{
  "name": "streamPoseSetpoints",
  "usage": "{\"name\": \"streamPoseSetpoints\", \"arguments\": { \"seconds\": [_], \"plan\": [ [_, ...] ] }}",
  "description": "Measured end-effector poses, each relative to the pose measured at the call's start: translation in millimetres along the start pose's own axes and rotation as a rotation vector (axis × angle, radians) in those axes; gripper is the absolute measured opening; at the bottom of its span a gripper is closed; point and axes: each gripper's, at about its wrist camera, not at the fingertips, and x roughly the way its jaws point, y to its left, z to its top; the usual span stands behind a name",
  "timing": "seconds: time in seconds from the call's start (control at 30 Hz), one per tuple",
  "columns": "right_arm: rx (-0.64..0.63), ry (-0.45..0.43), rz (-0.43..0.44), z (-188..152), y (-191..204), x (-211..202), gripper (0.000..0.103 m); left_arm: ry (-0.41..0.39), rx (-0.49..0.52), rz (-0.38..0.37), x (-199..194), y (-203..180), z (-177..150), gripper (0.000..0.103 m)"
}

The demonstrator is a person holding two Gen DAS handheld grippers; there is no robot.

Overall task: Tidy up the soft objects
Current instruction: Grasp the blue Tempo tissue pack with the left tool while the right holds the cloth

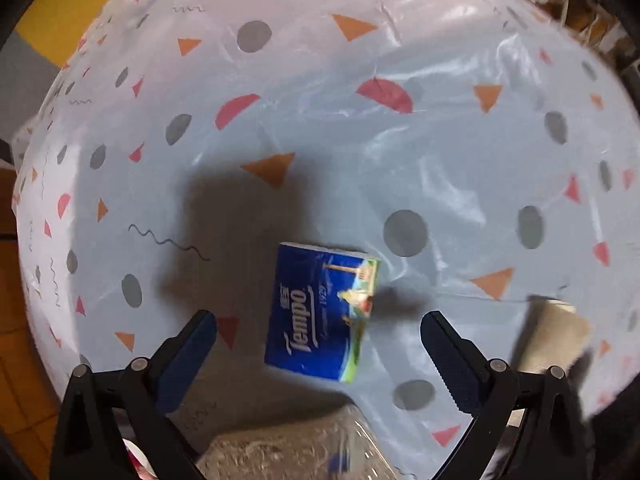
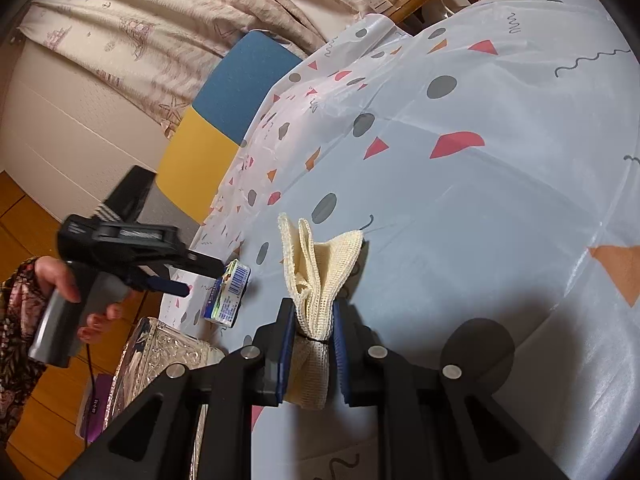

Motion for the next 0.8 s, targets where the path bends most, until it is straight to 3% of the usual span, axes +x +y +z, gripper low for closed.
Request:
{"name": "streamPoseSetpoints", "arguments": {
  "seconds": [0.07, 0.13, 0.27, 0.33, 0.47, 0.57, 0.8],
  "plan": [
    [0.002, -0.001, 0.002, -0.1, 0.4, -0.2, 0.016, 0.025, 0.016, 0.01, 9.8, -3.6, -0.7, 0.096],
    [0.003, -0.003, 0.005, -0.3, 0.5, -0.2, 0.016, 0.037, 0.034, 0.018, 13.7, -6.5, -0.3, 0.076],
    [0.008, -0.008, 0.015, -0.1, -0.9, -0.9, 0.016, 0.05, 0.076, 0.041, 14.0, -13.8, 0.7, 0.072],
    [0.008, -0.009, 0.015, -0.1, -0.6, -1.0, 0.016, 0.026, 0.084, 0.021, 10.7, -19.9, -1.5, 0.052],
    [0.008, -0.012, 0.019, -0.8, -0.9, -1.9, 0.016, -0.031, 0.086, -0.021, -5.2, -28.6, -2.1, 0.052],
    [0.006, -0.012, 0.017, -1.0, -0.4, -1.8, 0.016, -0.116, 0.098, -0.037, -27.3, -31.3, -7.8, 0.052],
    [0.005, -0.014, 0.015, -1.2, -0.4, -1.9, 0.016, -0.188, 0.139, -0.151, -78.3, -51.2, -39.1, 0.052]
  ]
}}
